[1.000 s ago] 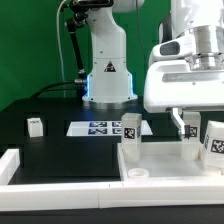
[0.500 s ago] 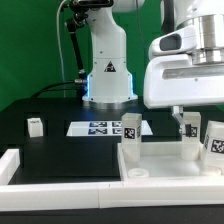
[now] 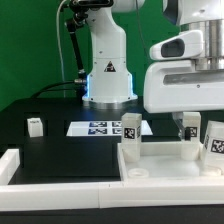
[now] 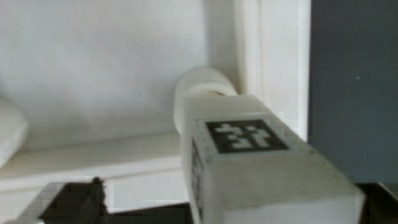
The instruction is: Assemble square table
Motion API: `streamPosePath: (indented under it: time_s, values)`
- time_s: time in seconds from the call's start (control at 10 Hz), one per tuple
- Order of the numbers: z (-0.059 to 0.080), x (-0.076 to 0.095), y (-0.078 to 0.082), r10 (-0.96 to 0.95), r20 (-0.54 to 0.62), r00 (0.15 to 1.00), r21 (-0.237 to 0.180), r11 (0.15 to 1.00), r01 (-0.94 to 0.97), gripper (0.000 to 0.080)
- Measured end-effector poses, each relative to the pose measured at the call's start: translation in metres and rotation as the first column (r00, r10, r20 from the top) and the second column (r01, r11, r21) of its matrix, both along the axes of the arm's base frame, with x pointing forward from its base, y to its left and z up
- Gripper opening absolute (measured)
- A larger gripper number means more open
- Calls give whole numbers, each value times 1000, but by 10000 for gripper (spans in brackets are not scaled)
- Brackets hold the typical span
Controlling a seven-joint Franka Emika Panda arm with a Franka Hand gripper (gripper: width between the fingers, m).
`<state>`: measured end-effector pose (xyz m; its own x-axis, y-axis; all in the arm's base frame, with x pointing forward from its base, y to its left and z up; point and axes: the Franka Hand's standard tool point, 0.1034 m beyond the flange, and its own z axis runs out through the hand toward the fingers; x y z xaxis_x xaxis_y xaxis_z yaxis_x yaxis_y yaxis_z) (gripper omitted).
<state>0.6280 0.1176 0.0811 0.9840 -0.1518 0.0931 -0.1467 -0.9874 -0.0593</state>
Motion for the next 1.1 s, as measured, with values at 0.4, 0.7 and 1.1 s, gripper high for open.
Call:
streamPosePath:
  time_s: [0.4,0.7,1.1]
  values:
    - [0,0,-1,-66,-2,998,7,998,66,287]
    - [0,0,-2,-315,-19,949,29,949,315,288]
    - [-2,-2,-2,-832,-100,546,79,540,838,288]
